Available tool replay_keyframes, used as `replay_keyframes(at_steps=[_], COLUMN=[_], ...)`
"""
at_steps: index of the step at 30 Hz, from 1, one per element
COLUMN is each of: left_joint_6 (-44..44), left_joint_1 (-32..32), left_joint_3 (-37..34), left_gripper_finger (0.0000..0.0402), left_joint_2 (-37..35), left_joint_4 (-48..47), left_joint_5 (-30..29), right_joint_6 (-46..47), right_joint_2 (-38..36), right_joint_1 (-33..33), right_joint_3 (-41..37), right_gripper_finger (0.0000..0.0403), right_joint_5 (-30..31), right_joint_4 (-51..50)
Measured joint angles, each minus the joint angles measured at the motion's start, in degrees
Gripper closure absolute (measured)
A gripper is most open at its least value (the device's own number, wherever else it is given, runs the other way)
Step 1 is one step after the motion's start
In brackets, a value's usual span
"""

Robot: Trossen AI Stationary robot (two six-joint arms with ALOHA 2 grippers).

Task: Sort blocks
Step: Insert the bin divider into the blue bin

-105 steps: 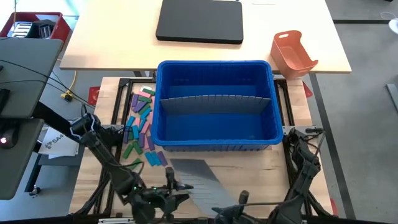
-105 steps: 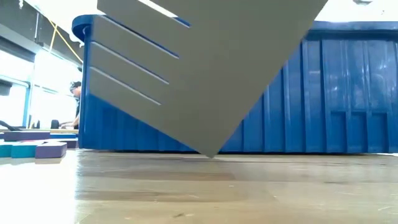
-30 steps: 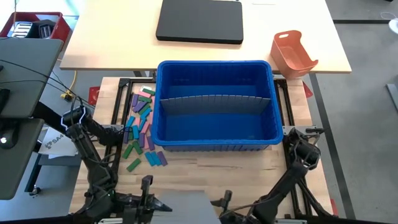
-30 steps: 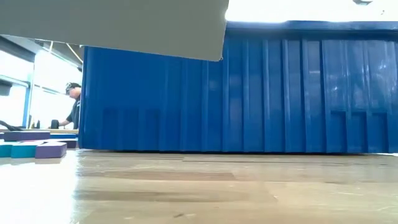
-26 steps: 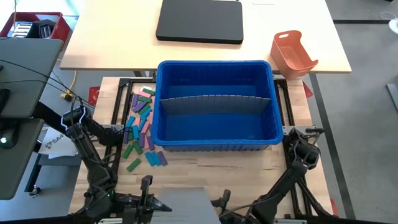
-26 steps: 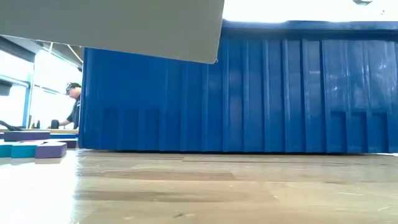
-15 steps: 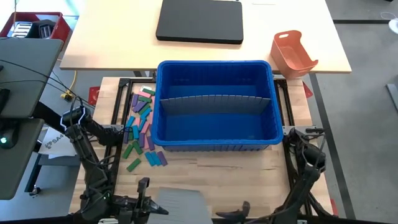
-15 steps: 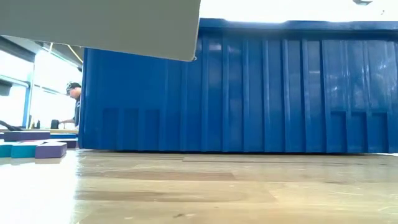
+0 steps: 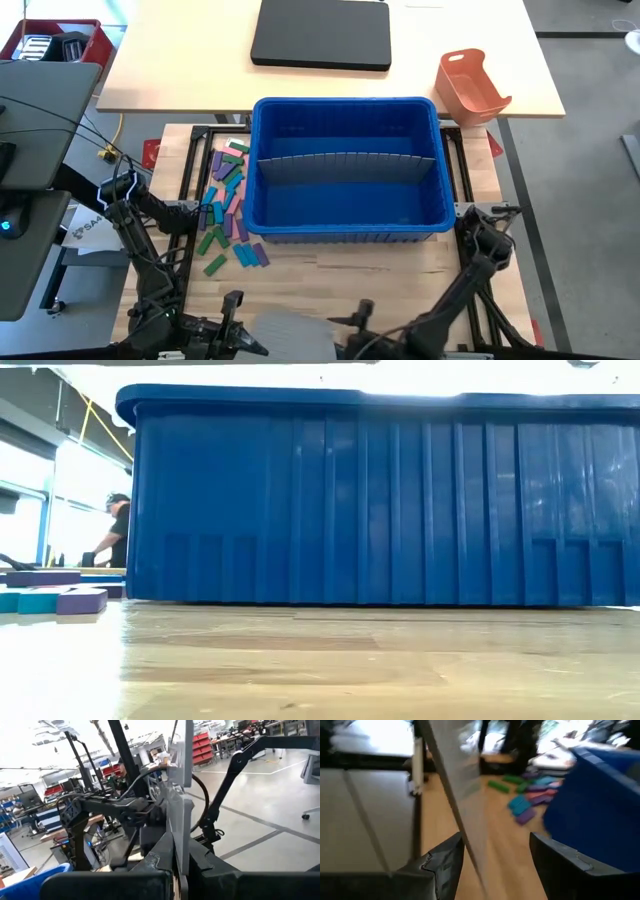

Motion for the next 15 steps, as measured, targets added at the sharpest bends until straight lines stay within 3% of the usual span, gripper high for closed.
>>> replay_keyframes(at_steps=[3,8,15], left_joint_6=[0.2,0.8,3.8], left_joint_1=[0.0,-0.2,-2.1], left_joint_3=[0.0,0.0,0.0], left_gripper_finger=[0.0397,0.0397,0.0397], left_joint_2=[0.0,0.0,0.0], left_joint_4=[0.1,0.4,1.5], left_joint_5=[0.0,-0.2,-7.6], right_joint_6=[-4.1,-5.2,-4.7], right_joint_2=[0.0,0.0,0.0], right_joint_1=[-1.6,-3.0,-3.3], right_joint_3=[0.0,0.0,0.0], right_gripper_finger=[0.0183,0.0213,0.0383], right_joint_5=[-6.4,-8.1,-7.0], right_joint_4=[4.4,5.6,6.7])
